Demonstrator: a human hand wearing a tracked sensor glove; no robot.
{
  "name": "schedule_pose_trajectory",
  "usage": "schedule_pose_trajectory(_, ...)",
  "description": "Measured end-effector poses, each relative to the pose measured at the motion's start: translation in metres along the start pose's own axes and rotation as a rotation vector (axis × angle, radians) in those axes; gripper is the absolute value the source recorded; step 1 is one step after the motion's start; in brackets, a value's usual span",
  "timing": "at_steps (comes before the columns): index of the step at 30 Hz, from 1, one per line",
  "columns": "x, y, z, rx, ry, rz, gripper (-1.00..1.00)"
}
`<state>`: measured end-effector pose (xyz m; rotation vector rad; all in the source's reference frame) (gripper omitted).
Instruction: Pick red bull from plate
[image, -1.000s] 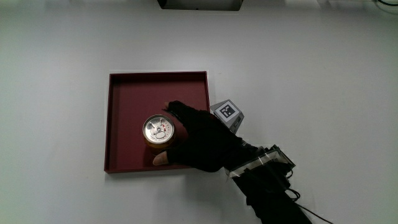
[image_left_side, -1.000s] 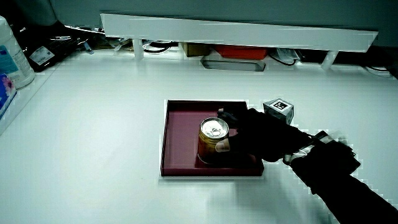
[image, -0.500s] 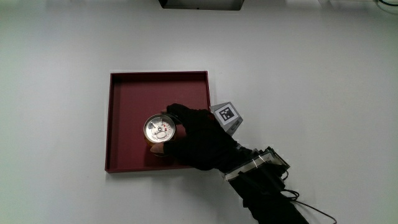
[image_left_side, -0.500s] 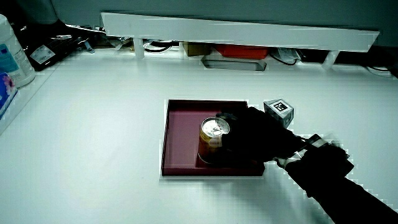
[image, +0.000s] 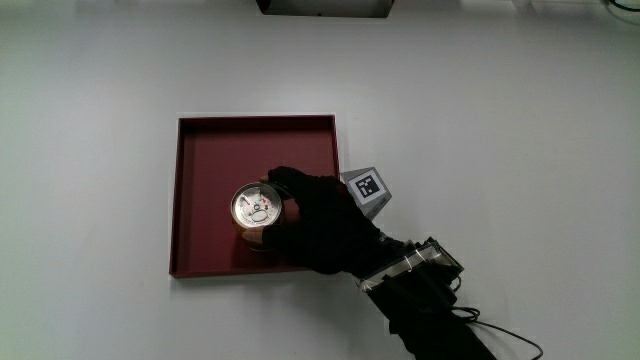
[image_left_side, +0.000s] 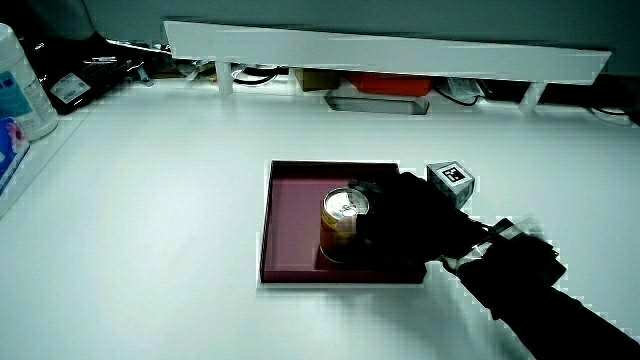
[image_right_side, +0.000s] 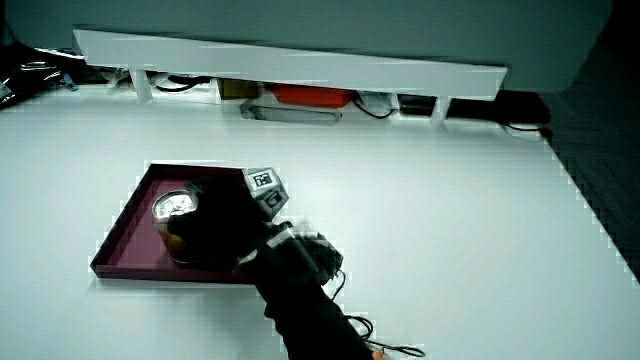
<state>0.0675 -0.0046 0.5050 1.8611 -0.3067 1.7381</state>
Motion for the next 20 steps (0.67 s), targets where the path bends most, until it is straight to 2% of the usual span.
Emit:
schedule_pose_trajectory(2,-0.006,-0.003,0.005,0.001,0.006,0.024,1.00)
schedule_pose_trajectory(3,-0.011,-0.005,0.008,-0.007,0.034,0.022,1.00)
schedule_pose_trajectory(4,-0.015,-0.007,0.011,-0.005,0.062,0.049,1.00)
schedule_pose_trajectory(5,-0.022,-0.010,0.014,-0.011,0.069,0.036,1.00)
schedule_pose_trajectory(8,-0.038,-0.020,0.026,-0.009,0.099,0.047,1.00)
schedule_pose_trajectory(9,-0.043,-0.024,0.031,0.003,0.078,0.047,1.00)
schedule_pose_trajectory(13,-0.061,-0.041,0.051,0.031,0.054,0.045,1.00)
schedule_pose_trajectory(15,-0.073,-0.051,0.060,0.032,0.023,0.007,1.00)
schedule_pose_trajectory(16,-0.073,-0.056,0.066,0.055,-0.016,0.013,1.00)
schedule_pose_trajectory(17,-0.078,-0.060,0.070,0.045,0.000,0.025,1.00)
schedule_pose_trajectory(18,-0.073,-0.065,0.077,0.070,-0.053,0.036,1.00)
schedule_pose_trajectory(19,-0.077,-0.069,0.080,0.070,-0.029,0.050,1.00)
schedule_pose_trajectory(20,-0.075,-0.073,0.086,0.085,-0.077,0.061,1.00)
